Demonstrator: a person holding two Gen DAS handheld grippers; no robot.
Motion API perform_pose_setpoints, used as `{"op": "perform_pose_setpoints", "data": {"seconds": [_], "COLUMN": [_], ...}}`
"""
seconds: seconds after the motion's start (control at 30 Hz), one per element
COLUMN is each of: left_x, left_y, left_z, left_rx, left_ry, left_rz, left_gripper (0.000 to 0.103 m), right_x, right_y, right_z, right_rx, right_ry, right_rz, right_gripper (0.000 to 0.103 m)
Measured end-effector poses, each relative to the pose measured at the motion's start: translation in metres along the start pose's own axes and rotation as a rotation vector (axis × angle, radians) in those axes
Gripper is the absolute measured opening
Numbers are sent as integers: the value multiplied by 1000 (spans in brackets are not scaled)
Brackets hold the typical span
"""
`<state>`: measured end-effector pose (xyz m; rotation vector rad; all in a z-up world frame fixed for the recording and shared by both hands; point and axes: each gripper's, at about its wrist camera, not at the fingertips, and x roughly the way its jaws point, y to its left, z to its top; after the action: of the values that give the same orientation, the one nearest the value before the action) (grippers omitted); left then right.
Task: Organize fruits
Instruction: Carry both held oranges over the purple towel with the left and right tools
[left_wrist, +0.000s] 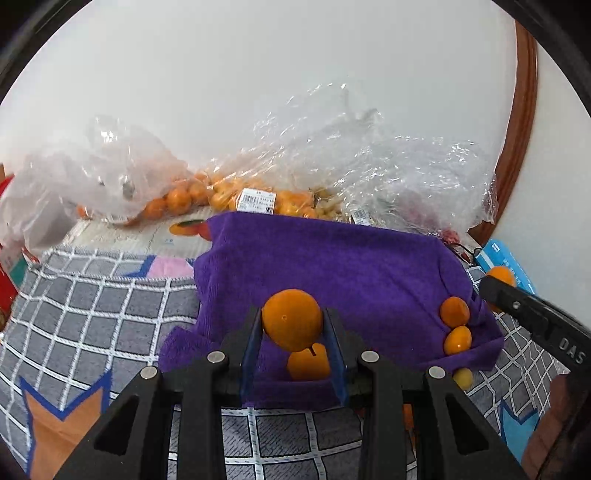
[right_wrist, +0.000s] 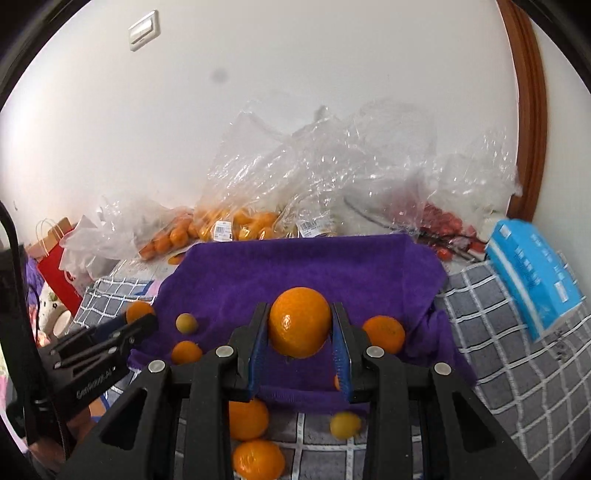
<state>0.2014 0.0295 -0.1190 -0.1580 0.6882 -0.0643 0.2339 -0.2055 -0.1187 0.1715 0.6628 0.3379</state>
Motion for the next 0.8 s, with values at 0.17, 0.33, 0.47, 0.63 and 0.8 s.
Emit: {"op": "perform_pose_setpoints", "data": {"seconds": [0.17,0.33,0.47,0.63,0.8], "left_x": [7,10,13,15,14], "left_y": [7,12,16,15,19], "left_z": [-6,-4,-3,-4,-4], "left_rx": [-20,-34,-66,-57,-72], "left_ry": [-5,-24,-22,-36,-52], "left_rz": [-7,7,-12,-12,-8], "left_gripper": [32,32,32,32,32], "right_x": [15,10,9,16,21], "right_y": [-9,-21,-27,-31,-31], "right_z": [-12,-11,-11,-14,-16], "right_rx": [-6,2,21,35,36], "right_ry": [20,-18,-31,-14,-12], "right_rz": [-10,-31,-42,-26,-26], "right_gripper": [32,32,32,32,32]}}
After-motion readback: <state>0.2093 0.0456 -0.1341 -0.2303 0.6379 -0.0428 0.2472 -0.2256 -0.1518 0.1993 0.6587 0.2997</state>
